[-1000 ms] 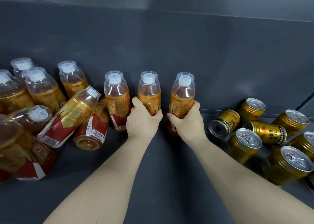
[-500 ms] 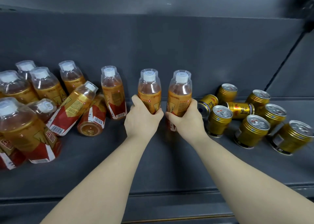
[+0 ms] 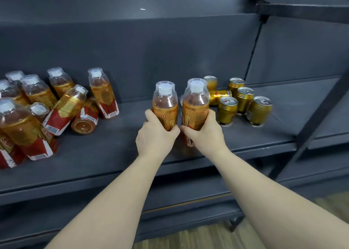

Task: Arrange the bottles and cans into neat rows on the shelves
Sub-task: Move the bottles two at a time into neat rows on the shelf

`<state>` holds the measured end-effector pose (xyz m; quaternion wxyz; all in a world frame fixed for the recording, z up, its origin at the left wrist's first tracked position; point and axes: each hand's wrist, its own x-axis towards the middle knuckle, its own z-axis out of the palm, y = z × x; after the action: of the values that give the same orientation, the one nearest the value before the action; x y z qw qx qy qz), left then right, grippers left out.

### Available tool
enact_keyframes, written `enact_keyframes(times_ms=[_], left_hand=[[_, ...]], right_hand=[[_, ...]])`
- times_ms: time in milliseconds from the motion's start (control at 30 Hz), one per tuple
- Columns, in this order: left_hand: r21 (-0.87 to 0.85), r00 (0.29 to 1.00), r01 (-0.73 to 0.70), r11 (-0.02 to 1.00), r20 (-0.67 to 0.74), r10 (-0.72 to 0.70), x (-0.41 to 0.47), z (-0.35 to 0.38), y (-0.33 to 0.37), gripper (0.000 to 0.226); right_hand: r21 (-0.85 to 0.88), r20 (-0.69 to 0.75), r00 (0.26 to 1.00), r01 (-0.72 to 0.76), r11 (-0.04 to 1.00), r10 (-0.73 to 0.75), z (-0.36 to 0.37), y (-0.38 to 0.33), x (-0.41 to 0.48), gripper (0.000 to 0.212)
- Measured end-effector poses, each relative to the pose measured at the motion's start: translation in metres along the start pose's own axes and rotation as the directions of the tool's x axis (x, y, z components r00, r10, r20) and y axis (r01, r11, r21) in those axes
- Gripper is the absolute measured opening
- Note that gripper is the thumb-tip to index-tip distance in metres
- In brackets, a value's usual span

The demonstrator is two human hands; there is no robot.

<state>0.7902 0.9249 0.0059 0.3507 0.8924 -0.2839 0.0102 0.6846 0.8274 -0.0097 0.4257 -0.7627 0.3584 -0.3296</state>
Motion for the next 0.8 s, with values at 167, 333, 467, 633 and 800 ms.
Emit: enact_keyframes(times_ms=[167,333,467,633,800], left_hand=[[-0.065,0.996,-0.066,0.996,0.049,0.07,-0.049,0.01,0.03,0.069],[-0.111,0.976,-0.156,0.981,0.132,0.171,-0.091,0.028,0.069,0.07],[-0.154,0.944,-0.231,0.961,0.205,0.26,-0.117,0.049,0.108,0.072],[-0.227,0.862,-0.352,0.908,0.299,0.41,-0.146,0.085,0.159,0.073],[-0.335,0.749,-0.435,0.836,0.379,0.543,-0.172,0.124,0.207,0.069]], right_hand=[[-0.029,-0.092,0.993,-0.072,0.997,0.069,-0.051,0.017,-0.042,0.064],[0.001,-0.202,0.97,-0.137,0.991,0.135,-0.107,0.036,-0.078,0.062],[-0.011,-0.287,0.94,-0.196,0.981,0.185,-0.155,0.049,-0.1,0.058],[-0.014,-0.442,0.86,-0.29,0.957,0.254,-0.214,0.069,-0.123,0.056],[-0.006,-0.6,0.741,-0.38,0.925,0.301,-0.267,0.096,-0.144,0.06]])
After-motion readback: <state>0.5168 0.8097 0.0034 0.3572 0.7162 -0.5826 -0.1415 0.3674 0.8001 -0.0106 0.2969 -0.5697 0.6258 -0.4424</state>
